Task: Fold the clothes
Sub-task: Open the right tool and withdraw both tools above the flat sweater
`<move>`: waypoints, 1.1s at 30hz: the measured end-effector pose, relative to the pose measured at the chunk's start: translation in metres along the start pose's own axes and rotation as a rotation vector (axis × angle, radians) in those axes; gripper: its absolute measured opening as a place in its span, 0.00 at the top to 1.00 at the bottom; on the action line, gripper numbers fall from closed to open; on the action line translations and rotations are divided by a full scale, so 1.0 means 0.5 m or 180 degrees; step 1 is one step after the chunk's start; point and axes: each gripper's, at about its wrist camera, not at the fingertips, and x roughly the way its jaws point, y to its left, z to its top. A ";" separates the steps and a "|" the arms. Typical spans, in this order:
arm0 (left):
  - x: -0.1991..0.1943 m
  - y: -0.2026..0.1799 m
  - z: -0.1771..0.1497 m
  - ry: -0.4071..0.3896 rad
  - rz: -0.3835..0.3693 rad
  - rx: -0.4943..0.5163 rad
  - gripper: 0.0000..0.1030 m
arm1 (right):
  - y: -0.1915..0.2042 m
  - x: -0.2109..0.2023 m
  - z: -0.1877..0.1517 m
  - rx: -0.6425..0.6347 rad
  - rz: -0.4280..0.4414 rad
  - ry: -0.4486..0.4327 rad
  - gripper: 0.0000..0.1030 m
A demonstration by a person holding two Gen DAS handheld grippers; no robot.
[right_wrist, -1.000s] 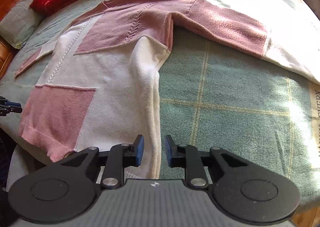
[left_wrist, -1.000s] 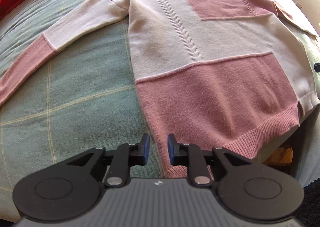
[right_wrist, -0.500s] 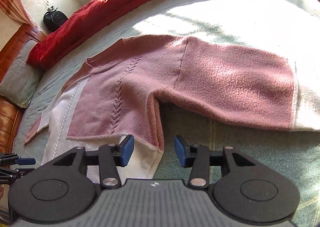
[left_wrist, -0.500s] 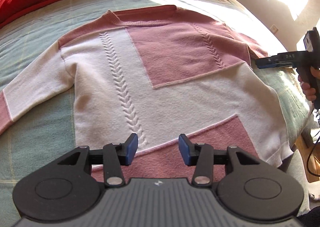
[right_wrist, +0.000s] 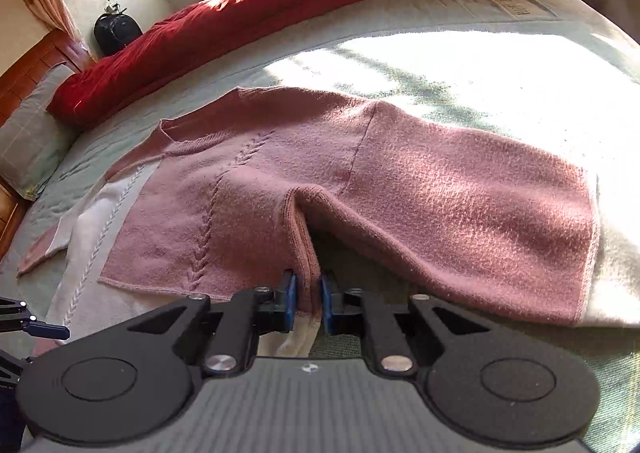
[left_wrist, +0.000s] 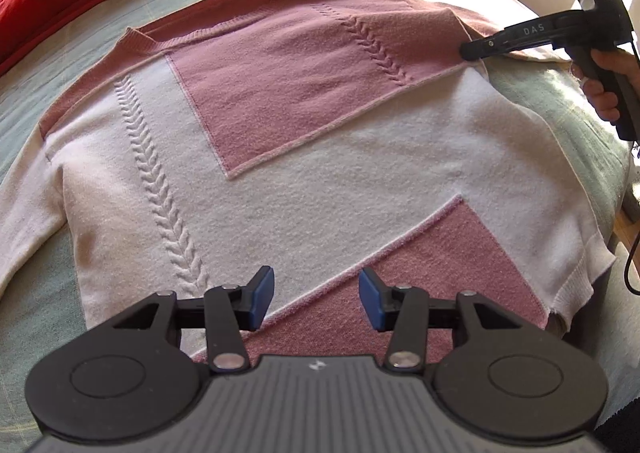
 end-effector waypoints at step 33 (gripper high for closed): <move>-0.030 0.052 -0.084 -0.0078 0.0072 -0.0239 0.36 | 0.119 -0.071 -0.099 0.0112 -0.0143 0.0296 0.69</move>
